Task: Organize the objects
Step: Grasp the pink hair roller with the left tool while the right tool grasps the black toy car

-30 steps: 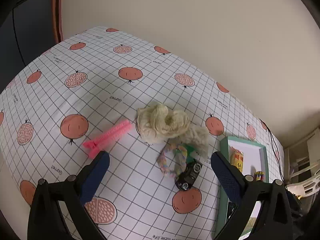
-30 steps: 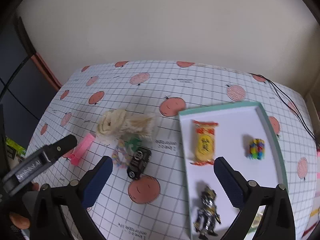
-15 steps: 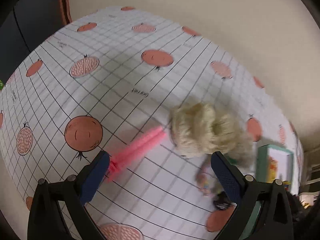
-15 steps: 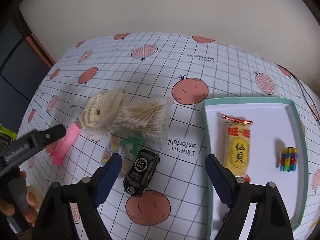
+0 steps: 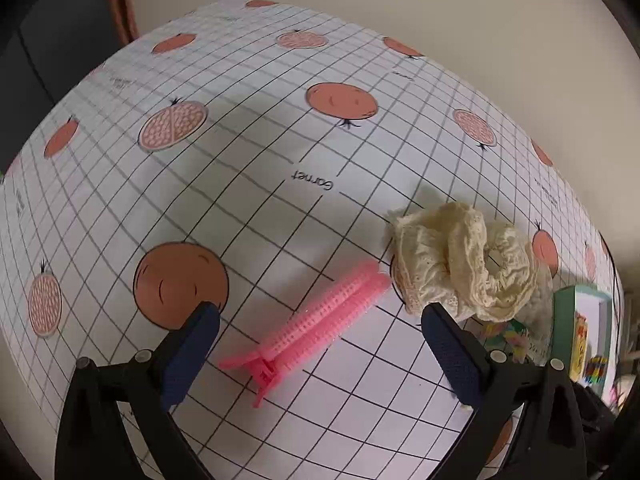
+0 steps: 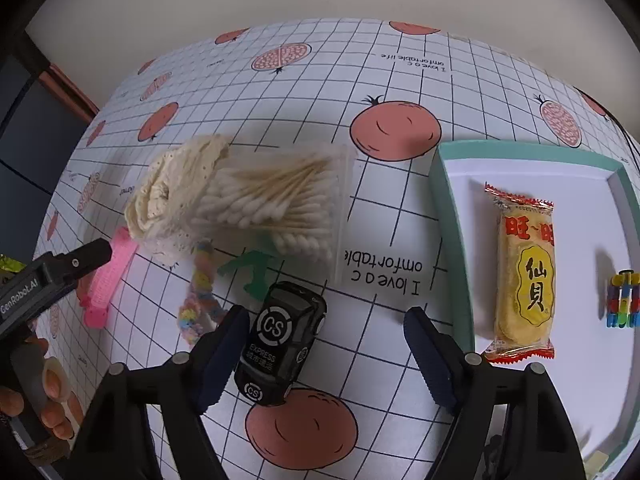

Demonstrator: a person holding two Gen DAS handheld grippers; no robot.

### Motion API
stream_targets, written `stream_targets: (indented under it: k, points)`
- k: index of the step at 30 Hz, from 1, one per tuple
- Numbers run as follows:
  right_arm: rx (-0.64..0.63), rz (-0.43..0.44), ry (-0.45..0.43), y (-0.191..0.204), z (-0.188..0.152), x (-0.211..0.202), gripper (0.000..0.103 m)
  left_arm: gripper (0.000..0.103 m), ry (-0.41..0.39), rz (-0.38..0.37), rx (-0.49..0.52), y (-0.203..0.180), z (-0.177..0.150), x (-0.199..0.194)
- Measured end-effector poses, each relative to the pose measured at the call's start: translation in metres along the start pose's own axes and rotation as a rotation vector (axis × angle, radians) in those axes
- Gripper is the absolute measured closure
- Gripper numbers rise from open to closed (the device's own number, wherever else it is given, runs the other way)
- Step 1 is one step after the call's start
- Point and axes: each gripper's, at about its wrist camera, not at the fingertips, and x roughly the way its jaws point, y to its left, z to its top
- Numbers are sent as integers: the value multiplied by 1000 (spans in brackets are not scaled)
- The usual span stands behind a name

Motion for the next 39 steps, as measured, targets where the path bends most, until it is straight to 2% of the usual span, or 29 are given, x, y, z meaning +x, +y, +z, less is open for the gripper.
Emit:
stream_targets:
  k: [4, 8, 11, 18, 22, 24, 25, 32, 34, 39]
  points:
    - [-13, -1, 2, 3, -2, -1, 24, 3, -5, 25, 43, -8, -2, 4]
    - [-34, -3, 6, 10, -3, -1, 31, 4, -4, 35, 80, -15, -5, 7]
    - [-59, -3, 23, 18, -3, 3, 36, 18, -4, 40, 78, -18, -7, 9]
    - [-70, 16, 55, 25, -5, 8, 48, 25, 5, 56, 92, -19, -9, 16]
    - [-85, 7, 56, 30, -6, 9, 51, 36, 5, 70, 87, -15, -9, 18]
    - [-90, 17, 64, 32, -7, 9, 56, 41, 8, 76, 88, -14, -9, 18]
    - [-96, 16, 68, 34, -8, 10, 56, 47, 13, 75, 85, -14, -9, 19]
    - [-107, 24, 75, 39, -8, 13, 59, 63, 20, 96, 103, -18, -13, 18]
    - [-114, 25, 74, 39, -9, 12, 62, 71, 22, 101, 103, -18, -14, 17]
    - [-127, 29, 73, 33, -14, 6, 65, 75, 25, 103, 98, -16, -11, 18]
